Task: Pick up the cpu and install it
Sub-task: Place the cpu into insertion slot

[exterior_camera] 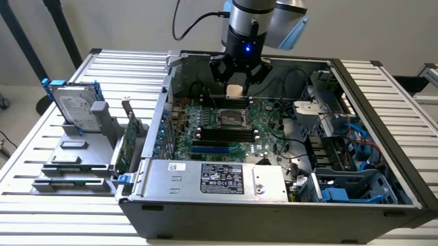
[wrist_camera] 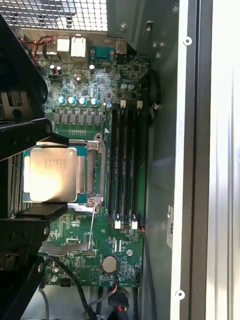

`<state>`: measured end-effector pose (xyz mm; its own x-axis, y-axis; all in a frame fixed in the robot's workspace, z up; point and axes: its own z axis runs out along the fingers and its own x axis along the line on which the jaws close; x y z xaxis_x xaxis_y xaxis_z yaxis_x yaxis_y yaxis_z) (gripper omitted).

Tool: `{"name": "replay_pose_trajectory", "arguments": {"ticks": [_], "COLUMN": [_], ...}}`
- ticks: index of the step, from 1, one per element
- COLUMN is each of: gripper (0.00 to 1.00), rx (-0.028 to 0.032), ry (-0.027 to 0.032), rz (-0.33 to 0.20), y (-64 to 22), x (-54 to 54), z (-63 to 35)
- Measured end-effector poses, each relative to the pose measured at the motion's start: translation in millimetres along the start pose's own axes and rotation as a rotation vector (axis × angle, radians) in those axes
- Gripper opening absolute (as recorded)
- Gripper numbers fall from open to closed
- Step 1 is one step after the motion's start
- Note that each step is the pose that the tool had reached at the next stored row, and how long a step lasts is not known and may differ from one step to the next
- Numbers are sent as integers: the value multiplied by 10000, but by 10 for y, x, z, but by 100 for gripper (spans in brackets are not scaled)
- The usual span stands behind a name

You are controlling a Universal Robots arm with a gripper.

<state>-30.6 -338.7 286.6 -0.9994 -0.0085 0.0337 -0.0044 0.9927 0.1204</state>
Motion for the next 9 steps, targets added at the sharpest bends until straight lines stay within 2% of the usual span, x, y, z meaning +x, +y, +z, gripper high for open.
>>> {"name": "replay_pose_trajectory", "arguments": {"ticks": [8,9], "gripper": [55,55], "rx": [1,-4], "ry": [-1,-18], "rz": [23,145], "y": [0,0], "x": [0,0], "z": [0,2]}}
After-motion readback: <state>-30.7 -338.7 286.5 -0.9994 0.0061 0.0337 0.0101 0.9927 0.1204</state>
